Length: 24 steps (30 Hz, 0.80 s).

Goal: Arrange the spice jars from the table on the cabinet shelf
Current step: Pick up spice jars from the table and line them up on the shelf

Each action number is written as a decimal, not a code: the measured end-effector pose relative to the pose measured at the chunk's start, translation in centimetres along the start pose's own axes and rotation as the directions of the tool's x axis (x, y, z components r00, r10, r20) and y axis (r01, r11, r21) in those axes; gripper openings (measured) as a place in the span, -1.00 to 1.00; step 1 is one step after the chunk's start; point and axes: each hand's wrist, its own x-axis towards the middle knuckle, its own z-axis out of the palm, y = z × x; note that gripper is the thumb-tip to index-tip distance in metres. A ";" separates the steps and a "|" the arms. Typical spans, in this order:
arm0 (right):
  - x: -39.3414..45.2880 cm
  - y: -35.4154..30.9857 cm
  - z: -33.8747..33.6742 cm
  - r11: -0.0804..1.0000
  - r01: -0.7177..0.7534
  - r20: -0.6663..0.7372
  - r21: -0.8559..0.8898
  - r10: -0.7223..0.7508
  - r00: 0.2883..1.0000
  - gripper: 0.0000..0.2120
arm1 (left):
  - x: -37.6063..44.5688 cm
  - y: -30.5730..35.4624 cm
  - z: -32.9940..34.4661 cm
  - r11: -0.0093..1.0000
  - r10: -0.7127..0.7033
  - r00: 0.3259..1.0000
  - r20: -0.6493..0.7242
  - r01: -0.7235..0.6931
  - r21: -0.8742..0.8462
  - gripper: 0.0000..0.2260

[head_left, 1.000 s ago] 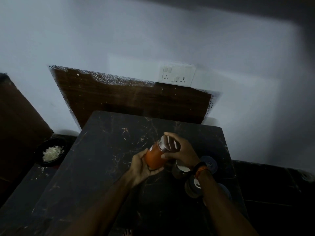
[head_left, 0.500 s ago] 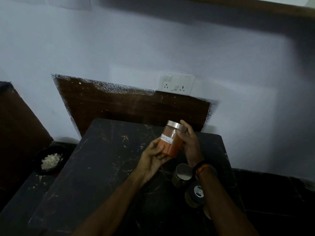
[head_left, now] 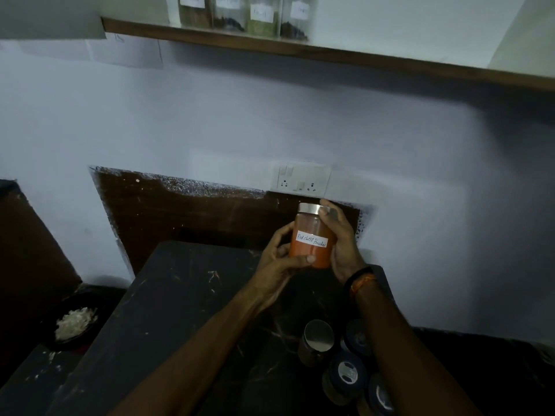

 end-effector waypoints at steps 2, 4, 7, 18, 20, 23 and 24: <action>0.8 -1.7 0.2 0.999 0.032 -0.006 0.013 -0.032 0.999 -0.43 | 0.9 1.5 0.7 0.999 0.027 1.000 0.001 -0.027 0.039 -0.23; 1.6 -3.5 0.5 0.998 0.057 -0.014 0.015 -0.057 0.998 -0.44 | 1.9 3.1 1.4 0.995 0.054 0.999 0.009 -0.054 0.081 -0.22; 2.7 -6.2 0.8 0.993 0.114 -0.014 0.023 -0.114 0.993 -0.42 | 3.3 5.6 2.4 0.987 0.090 0.995 0.039 -0.095 0.126 -0.26; 6.0 -17.0 2.0 0.950 0.311 0.019 -0.036 -0.311 0.950 -0.39 | 7.4 14.7 7.1 0.927 0.254 0.964 0.078 -0.266 0.265 -0.30; 6.6 -18.9 2.1 0.937 0.347 0.033 -0.036 -0.346 0.938 -0.40 | 8.0 16.5 7.9 0.916 0.277 0.955 0.107 -0.296 0.271 -0.29; 7.5 -21.7 2.3 0.916 0.393 0.048 -0.077 -0.390 0.920 -0.47 | 9.0 19.0 8.9 0.894 0.310 0.940 0.144 -0.339 0.294 -0.29; 7.8 -22.6 2.3 0.907 0.407 0.049 -0.107 -0.404 0.913 -0.49 | 9.3 19.7 9.2 0.883 0.322 0.934 0.156 -0.356 0.305 -0.28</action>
